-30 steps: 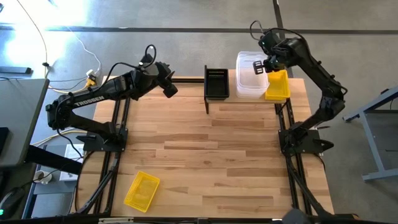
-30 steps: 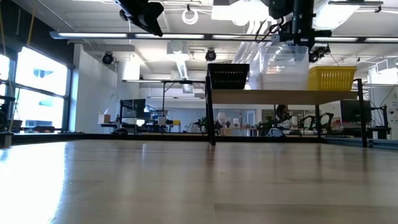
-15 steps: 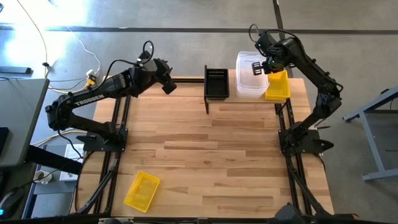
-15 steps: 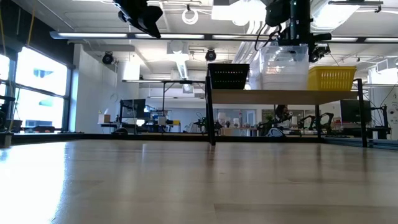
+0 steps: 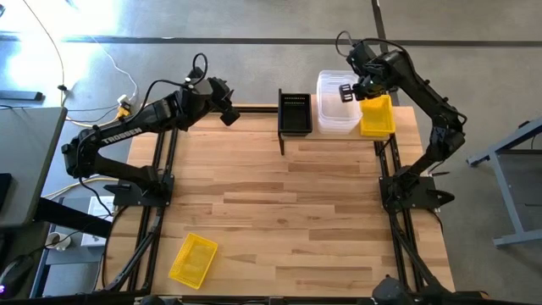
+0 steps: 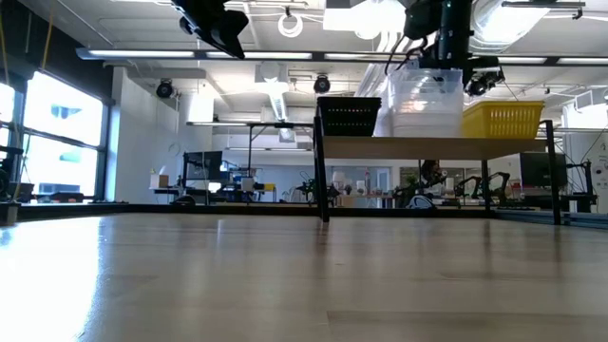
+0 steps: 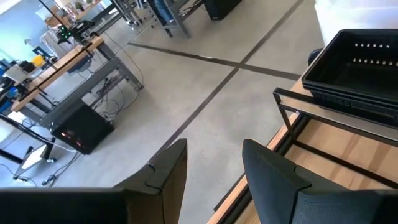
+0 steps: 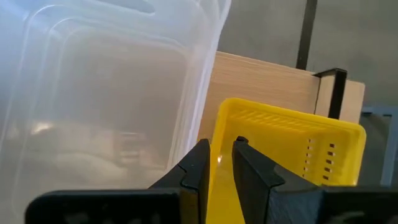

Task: Stack baskets on shelf by color
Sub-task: Adjust the stacked transparent bins

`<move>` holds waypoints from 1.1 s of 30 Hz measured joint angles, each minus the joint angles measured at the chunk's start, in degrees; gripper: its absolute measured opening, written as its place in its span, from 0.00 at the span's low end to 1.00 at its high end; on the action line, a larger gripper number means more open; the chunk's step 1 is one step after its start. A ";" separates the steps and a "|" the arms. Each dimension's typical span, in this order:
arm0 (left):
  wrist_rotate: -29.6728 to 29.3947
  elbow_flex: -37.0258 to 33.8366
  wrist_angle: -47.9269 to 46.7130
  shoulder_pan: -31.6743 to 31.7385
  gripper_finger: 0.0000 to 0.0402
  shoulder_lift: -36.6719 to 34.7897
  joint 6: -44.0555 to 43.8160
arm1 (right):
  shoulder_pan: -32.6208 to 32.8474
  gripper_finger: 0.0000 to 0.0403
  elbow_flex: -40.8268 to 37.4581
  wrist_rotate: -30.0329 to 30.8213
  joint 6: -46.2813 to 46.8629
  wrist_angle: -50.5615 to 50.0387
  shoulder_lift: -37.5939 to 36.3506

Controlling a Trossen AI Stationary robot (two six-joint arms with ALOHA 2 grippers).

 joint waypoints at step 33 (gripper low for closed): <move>20.58 0.04 -33.94 -4.22 0.36 -7.11 -42.60 | 13.70 0.14 0.00 7.11 -0.65 -4.65 -10.93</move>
